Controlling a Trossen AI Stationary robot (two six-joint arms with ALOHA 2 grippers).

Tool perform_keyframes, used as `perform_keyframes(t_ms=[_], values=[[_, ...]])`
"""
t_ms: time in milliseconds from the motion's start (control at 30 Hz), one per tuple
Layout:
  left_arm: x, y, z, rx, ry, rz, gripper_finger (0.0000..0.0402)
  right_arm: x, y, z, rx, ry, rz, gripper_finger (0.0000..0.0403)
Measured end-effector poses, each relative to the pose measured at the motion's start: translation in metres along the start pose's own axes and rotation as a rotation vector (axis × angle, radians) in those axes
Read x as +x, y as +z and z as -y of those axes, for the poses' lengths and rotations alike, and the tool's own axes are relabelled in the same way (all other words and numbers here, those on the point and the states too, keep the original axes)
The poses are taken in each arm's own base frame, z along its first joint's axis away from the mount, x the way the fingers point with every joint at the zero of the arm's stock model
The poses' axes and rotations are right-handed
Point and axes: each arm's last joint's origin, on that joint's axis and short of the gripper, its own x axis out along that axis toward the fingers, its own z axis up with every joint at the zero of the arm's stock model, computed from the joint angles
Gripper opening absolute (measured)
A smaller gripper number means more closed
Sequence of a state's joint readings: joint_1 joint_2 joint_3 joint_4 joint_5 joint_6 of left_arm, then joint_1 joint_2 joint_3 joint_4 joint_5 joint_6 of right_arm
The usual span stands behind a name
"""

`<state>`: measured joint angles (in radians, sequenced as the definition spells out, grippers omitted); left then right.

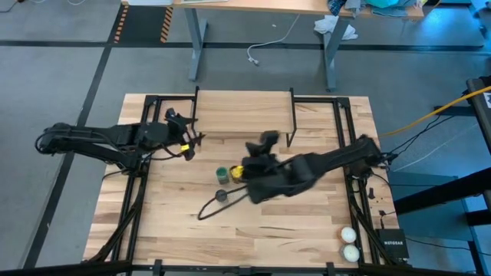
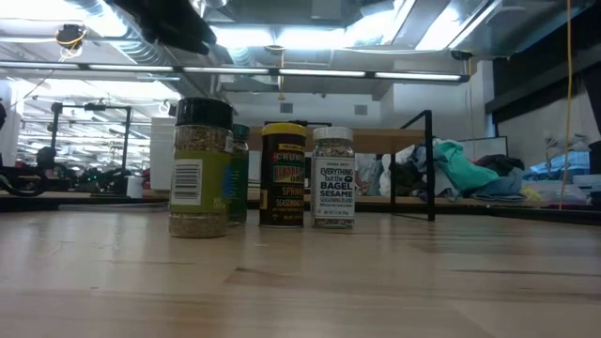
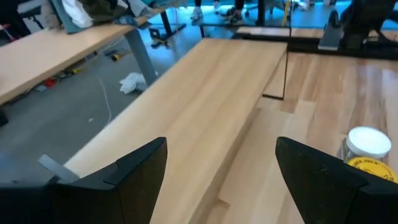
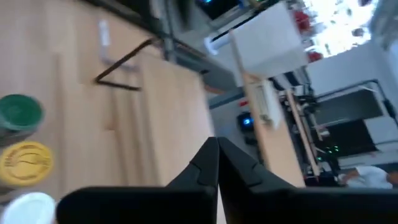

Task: Shelf spices
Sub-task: Put the green seasoning bottle on the shelf

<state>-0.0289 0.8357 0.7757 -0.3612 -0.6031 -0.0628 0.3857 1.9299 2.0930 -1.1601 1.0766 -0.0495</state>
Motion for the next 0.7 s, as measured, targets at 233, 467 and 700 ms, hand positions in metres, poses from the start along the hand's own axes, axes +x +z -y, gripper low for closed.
perform_keyframes(t_ms=[233,467,700], values=[[0.021,-0.003,0.017,0.068,-0.01,-0.037,0.0294,-0.068,-0.037,0.057,0.151,-0.138,0.06,0.0003],[0.038,-0.001,0.031,0.102,-0.049,-0.005,0.0294,-0.114,-0.069,0.054,0.278,-0.17,0.206,0.0001],[0.031,0.005,0.038,0.114,-0.091,0.063,0.0294,-0.118,-0.116,0.026,0.335,-0.19,0.3,0.0001]])
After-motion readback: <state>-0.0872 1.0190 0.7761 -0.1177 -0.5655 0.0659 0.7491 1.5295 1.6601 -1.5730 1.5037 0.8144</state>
